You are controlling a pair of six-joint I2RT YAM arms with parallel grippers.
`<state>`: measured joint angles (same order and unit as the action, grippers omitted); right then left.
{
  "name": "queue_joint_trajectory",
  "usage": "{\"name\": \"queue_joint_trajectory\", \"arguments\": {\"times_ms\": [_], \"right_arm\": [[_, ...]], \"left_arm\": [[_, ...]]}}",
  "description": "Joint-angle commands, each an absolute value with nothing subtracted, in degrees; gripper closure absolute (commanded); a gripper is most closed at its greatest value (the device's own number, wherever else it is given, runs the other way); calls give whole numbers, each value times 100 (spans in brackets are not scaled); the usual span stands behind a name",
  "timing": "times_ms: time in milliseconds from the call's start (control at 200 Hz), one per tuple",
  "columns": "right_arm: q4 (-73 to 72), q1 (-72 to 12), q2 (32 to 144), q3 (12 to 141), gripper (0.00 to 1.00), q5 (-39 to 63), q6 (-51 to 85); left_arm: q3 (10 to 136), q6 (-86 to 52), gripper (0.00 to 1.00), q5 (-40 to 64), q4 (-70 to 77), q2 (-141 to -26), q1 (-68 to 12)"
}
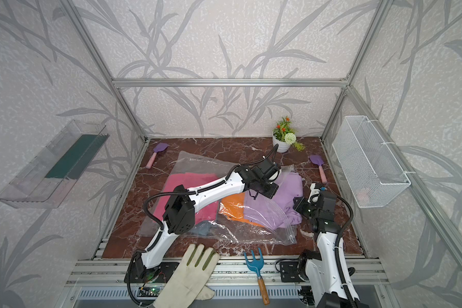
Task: Take the trousers out of the vacuum bag
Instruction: Take out the trousers from the vacuum bag.
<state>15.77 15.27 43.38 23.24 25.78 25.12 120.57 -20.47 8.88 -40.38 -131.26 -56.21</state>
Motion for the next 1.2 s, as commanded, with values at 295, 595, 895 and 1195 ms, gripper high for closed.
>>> {"name": "queue_joint_trajectory", "arguments": {"times_ms": [295,595,895,1195], "right_arm": [[2274,1871,3700,2981,96,1657,2371],[2229,1994,3654,3348,100,1676,2784],[2812,1986,3303,4195,100,1171,2735],[3035,1994,3227,4781,100,1047,2520]], "left_arm": [[11896,-1961,100,808,-3976,-12909,-5544],[11663,-1975,100,905,-3819,-12773,-5401],[11506,-1907,100,1072,-3641,-12687,-5306],[11323,-1949,100,1170,-3468,-12640,-5121]]}}
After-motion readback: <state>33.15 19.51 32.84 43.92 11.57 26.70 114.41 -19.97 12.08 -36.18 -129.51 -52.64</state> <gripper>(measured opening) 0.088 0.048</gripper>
